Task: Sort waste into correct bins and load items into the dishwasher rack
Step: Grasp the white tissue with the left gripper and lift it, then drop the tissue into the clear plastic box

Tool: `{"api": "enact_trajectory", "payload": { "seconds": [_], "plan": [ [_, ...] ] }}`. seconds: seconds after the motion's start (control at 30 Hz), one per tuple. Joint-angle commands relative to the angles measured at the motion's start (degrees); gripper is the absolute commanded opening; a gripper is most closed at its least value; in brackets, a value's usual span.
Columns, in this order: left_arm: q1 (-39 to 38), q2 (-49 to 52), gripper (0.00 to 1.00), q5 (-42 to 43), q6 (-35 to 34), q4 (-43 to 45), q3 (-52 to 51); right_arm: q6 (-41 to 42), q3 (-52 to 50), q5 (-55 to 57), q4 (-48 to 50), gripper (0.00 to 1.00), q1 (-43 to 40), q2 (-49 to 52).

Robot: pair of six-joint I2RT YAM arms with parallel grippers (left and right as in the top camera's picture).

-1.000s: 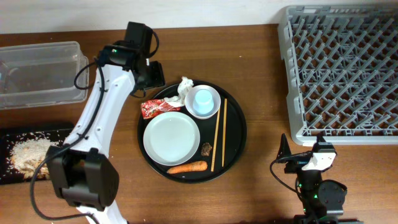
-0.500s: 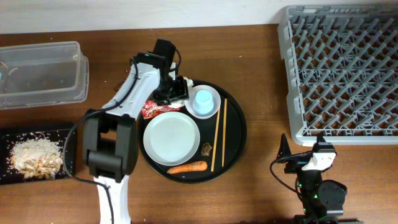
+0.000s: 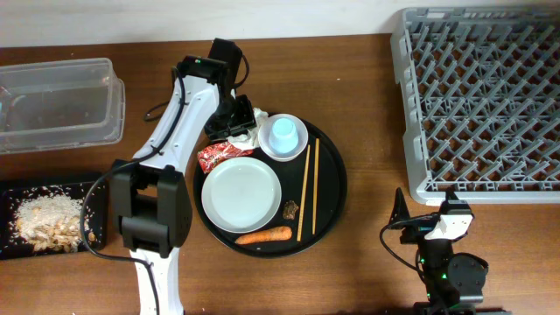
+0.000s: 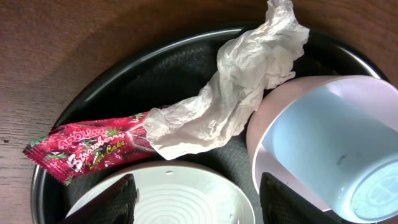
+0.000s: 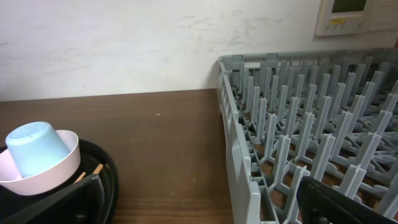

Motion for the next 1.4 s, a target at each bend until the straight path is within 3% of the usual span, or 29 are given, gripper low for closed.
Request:
{"api": "enact_trajectory", "payload": {
  "seconds": [0.0, 0.27, 0.57, 0.63, 0.7, 0.8, 0.83, 1.1, 1.37],
  "plan": [
    [0.2, -0.66, 0.63, -0.87, -4.74, 0.7, -3.61, -0.37, -0.83, 0.5, 0.2, 0.98, -0.26, -0.39],
    [-0.11, 1.27, 0.63, -0.83, -9.16, 3.04, -5.42, -0.37, -0.83, 0.52, 0.2, 0.98, -0.26, -0.39],
    [-0.31, 5.35, 0.61, -0.87, -9.2, 5.53, -5.42, -0.37, -0.83, 0.52, 0.2, 0.98, -0.26, -0.39],
    [-0.31, 5.57, 0.39, -0.9, -9.16, 5.68, -5.42, -0.37, -0.83, 0.5, 0.2, 0.98, -0.26, -0.39],
    [-0.31, 5.62, 0.29, -0.9, -9.16, 5.68, -5.42, -0.37, -0.83, 0.52, 0.2, 0.98, -0.26, -0.39],
    [-0.31, 5.55, 0.04, -0.83, -9.14, 5.09, -4.59, -0.37, -0.83, 0.52, 0.2, 0.98, -0.26, -0.39],
    [-0.28, 5.53, 0.01, -0.85, -9.14, 3.56, -3.02, -0.37, -0.83, 0.52, 0.2, 0.98, -0.26, -0.39],
    [3.43, 1.4, 0.01, -0.85, -4.81, -5.31, 12.11, -0.37, -0.83, 0.52, 0.2, 0.98, -0.26, -0.39],
    [22.97, 0.81, 0.01, 5.09, -5.9, 1.14, 18.21, -0.37, -0.83, 0.52, 0.2, 0.98, -0.26, -0.37]
  ]
}}
